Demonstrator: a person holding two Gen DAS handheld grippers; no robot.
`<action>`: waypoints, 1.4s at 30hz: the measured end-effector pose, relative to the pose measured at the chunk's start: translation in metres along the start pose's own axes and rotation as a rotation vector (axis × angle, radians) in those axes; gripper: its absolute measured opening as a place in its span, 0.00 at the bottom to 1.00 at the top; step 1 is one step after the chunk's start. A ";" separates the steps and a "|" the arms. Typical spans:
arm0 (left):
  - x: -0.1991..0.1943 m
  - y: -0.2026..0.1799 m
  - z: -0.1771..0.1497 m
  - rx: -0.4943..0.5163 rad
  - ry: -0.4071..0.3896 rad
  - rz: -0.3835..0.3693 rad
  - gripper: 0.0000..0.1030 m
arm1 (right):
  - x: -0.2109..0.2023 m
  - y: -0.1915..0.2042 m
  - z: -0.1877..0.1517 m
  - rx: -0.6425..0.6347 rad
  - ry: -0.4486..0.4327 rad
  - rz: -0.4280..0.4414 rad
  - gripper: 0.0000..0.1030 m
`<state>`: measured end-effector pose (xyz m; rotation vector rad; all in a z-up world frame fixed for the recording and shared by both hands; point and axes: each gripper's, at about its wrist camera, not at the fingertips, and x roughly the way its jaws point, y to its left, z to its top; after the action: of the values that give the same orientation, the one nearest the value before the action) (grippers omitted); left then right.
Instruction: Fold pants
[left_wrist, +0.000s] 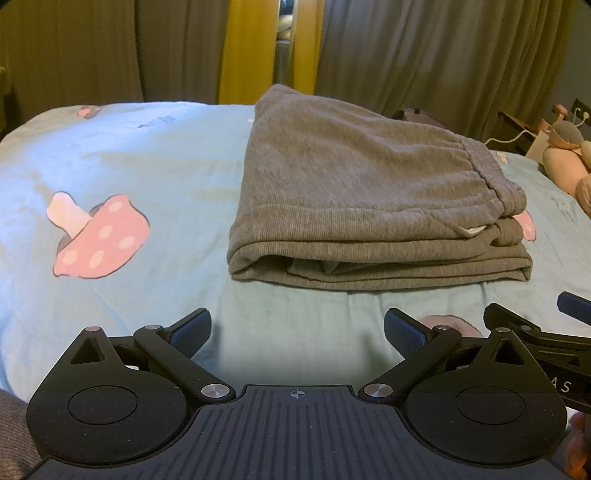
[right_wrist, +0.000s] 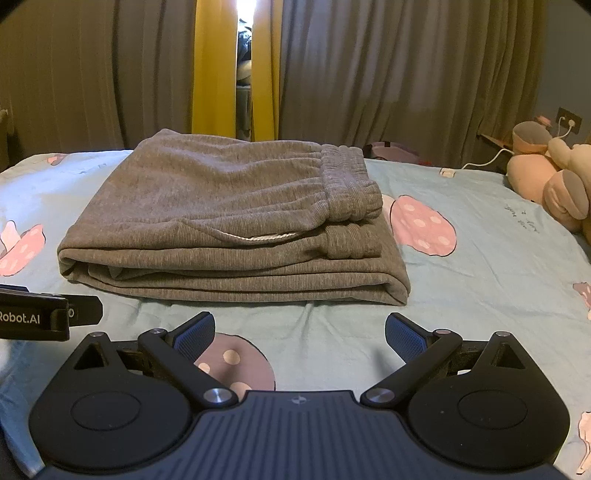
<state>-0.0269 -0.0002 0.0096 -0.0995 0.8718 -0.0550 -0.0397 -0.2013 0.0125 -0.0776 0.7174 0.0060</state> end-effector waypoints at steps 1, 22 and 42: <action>0.000 0.000 0.000 0.000 0.000 0.001 0.99 | 0.000 0.000 0.000 0.000 0.000 0.000 0.96; 0.001 0.003 0.000 -0.007 0.008 0.007 0.99 | -0.001 0.001 -0.001 -0.009 0.001 0.000 0.96; 0.000 0.002 0.000 0.004 0.000 0.004 0.99 | 0.000 0.001 -0.001 -0.009 0.000 -0.001 0.96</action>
<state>-0.0269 0.0020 0.0088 -0.0935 0.8720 -0.0529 -0.0404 -0.2005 0.0120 -0.0869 0.7172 0.0087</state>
